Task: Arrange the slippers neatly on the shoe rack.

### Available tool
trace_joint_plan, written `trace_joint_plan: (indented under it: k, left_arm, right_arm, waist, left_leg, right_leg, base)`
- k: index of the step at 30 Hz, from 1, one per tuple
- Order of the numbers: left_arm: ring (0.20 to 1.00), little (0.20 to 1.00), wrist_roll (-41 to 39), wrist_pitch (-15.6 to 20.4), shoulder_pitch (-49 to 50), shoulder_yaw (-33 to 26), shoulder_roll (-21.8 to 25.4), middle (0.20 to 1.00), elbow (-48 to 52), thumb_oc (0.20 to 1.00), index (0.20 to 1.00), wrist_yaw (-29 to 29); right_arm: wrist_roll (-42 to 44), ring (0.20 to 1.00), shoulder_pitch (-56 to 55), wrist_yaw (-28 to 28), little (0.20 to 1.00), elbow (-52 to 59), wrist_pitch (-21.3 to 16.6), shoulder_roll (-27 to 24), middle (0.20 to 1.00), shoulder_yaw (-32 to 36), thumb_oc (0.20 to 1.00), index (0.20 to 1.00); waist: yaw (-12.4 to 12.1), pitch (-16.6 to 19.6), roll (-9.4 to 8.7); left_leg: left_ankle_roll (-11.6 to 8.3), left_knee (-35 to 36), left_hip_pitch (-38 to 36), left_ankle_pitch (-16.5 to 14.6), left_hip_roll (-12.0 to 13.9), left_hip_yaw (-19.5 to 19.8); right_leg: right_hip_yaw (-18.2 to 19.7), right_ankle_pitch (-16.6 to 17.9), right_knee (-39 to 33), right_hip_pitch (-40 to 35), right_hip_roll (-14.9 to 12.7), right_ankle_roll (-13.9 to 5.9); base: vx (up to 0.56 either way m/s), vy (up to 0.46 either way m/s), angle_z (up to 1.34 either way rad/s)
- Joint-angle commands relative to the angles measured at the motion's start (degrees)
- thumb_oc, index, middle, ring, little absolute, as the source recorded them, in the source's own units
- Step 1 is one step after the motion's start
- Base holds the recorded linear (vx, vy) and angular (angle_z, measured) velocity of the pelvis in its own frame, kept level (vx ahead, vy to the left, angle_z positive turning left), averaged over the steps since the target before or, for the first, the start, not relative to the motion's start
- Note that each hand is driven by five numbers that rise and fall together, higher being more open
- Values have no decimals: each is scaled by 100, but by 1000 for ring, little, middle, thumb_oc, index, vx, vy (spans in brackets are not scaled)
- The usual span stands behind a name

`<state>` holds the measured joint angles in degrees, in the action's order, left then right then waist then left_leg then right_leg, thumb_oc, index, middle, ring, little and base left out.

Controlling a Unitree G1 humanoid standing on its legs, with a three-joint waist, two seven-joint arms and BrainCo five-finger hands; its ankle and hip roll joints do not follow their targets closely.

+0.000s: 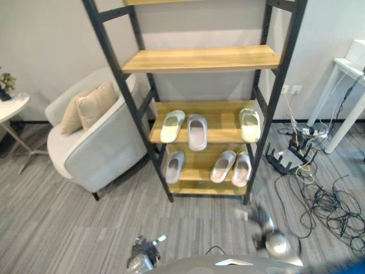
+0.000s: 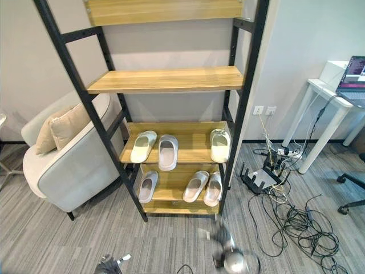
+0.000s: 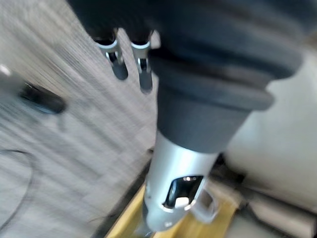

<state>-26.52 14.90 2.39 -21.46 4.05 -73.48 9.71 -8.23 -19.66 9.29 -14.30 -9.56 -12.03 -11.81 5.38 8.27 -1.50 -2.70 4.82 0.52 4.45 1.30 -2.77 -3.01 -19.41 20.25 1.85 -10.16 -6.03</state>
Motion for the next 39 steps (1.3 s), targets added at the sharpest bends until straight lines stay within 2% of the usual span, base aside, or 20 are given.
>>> trace_joint_plan:
  k: [1,8,13,18,20,25,27,31,35,39]
  left_arm:
    - [1000,1000,-141,321,-345,-314,278,1000,-173,1000,1000,-66]
    - [1000,1000,-103,216,-175,-213,226,1000,-3,1000,1000,-173]
    - [1000,1000,-55,16,-93,-161,160,1000,202,1000,1000,-274]
    - [1000,1000,62,-145,-12,-151,259,1000,229,1000,1000,-350]
    - [1000,1000,148,-245,55,-127,252,1000,377,1000,1000,-333]
    - [1000,1000,165,-269,73,-123,323,1000,352,1000,1000,-390]
    - [1000,1000,183,-247,30,-137,421,1000,214,1000,1000,-409]
    - [1000,1000,142,-187,-64,-139,468,1000,72,1000,1000,-426]
    - [1000,1000,61,-134,-146,-150,550,1000,28,1000,1000,-483]
    - [1000,1000,-17,-73,-383,-155,585,1000,98,1000,1000,-513]
  right_arm:
    - [-340,1000,40,-352,1000,-23,679,84,1000,194,1000,1000]
    - [-743,1000,655,-233,1000,331,523,-367,1000,133,1000,1000]
    - [-985,1000,1178,-164,1000,745,729,-500,1000,211,1000,1000]
    - [-1158,1000,2132,-358,1000,731,884,-752,1000,66,1000,1000]
    - [-1203,1000,2805,-302,1000,438,977,-901,1000,-9,1000,1000]
    - [-1173,1000,3641,-78,1000,-135,1108,-1018,1000,-67,1000,1000]
    - [-1124,1000,4234,88,1000,-694,1067,-1178,1000,-220,1000,1000]
    - [-893,1000,4856,284,1000,-1452,1043,-1110,1000,-311,1000,1000]
    - [-712,1000,5695,453,1000,-2211,995,-1256,1000,-493,1000,1000]
    - [-477,1000,6618,571,1000,-2871,902,-1154,1000,-722,1000,1000]
  waist:
    - [124,-317,-271]
    - [85,-313,-252]
    - [42,-304,-243]
    - [-67,-306,-254]
    - [-151,-306,-255]
    - [-243,-344,-262]
    - [-319,-367,-284]
    - [-364,-420,-299]
    - [-437,-581,-302]
    - [-500,-865,-304]
  left_leg:
    - [426,-381,-357,-647,-233,268]
    - [427,-431,-420,-700,-223,235]
    - [426,-400,-432,-688,-215,246]
    - [419,-334,-472,-669,-230,316]
    - [414,-289,-478,-648,-250,371]
    - [398,-166,-488,-586,-257,437]
    - [379,-93,-466,-538,-248,505]
    - [361,-73,-426,-530,-245,546]
    - [339,-65,-306,-500,-231,592]
    - [316,-87,-33,-433,-211,636]
  right_leg:
    - [-6,1748,-1795,-400,98,-69]
    - [8,1727,-1769,-440,104,-82]
    - [0,1699,-1771,-470,108,-71]
    - [-87,1695,-1828,-537,84,-64]
    - [-147,1709,-1905,-595,76,-53]
    - [-251,1735,-2025,-666,83,-47]
    - [-326,1738,-2083,-690,98,-37]
    - [-359,1758,-2129,-688,112,-24]
    - [-402,1767,-2137,-614,133,-12]
    - [-442,1798,-2132,-400,158,8]
  base:
    - [2,-14,-7]
    - [-3,-7,-5]
    - [4,-9,-2]
    - [27,-17,1]
    - [44,-10,8]
    - [36,-15,10]
    - [41,-27,15]
    - [34,-26,17]
    - [-11,-20,11]
    - [-81,-24,5]
